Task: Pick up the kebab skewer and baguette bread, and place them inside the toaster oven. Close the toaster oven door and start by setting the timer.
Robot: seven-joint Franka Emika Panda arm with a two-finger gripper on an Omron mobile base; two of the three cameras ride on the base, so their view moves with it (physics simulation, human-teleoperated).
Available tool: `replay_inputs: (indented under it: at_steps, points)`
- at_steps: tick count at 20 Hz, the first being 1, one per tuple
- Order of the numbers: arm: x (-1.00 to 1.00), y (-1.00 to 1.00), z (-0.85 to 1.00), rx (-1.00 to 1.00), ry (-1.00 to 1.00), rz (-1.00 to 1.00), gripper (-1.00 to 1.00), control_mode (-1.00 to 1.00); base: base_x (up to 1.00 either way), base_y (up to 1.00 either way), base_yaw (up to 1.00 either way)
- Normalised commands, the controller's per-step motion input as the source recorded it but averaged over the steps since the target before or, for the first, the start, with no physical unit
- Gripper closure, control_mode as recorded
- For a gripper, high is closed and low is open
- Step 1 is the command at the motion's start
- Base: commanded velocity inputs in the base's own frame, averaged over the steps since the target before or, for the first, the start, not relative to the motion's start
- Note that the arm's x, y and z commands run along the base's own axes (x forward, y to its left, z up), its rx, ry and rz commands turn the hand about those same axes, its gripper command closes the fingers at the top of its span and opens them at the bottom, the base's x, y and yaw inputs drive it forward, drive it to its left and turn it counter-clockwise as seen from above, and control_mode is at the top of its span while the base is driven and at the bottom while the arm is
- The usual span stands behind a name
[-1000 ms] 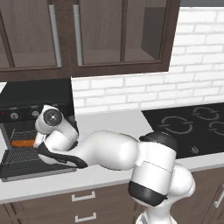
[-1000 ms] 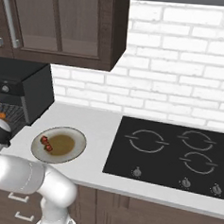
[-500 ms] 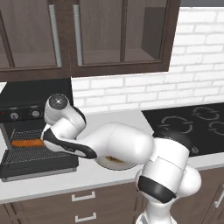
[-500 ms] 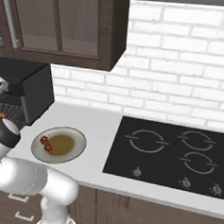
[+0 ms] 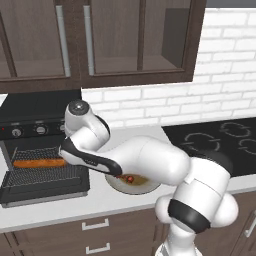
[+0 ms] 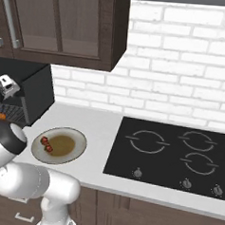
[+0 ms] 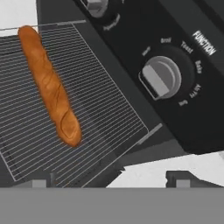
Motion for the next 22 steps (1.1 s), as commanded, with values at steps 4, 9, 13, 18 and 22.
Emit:
replay_inputs:
  at_steps: [4, 9, 13, 18, 22]
  points:
    - [0.00, -0.52, -0.12, 0.02, 0.14, -0.16, -1.00, -1.00, 0.00, 0.00, 0.00]
    - [-0.14, -0.78, -0.22, 0.01, 0.15, -0.17, -1.00, -1.00, 0.00, 0.00, 0.00]
    - [-0.24, -0.94, -0.13, 0.00, 0.17, -0.15, -1.00, -1.00, 0.00, 0.00, 0.00]
    - [-0.04, -0.83, -0.17, 0.00, 0.15, -0.09, -1.00, -1.00, 0.00, 0.00, 0.00]
    - [0.00, -0.43, -0.34, 0.00, 0.08, -0.03, -1.00, -1.00, 0.00, 0.00, 0.00]
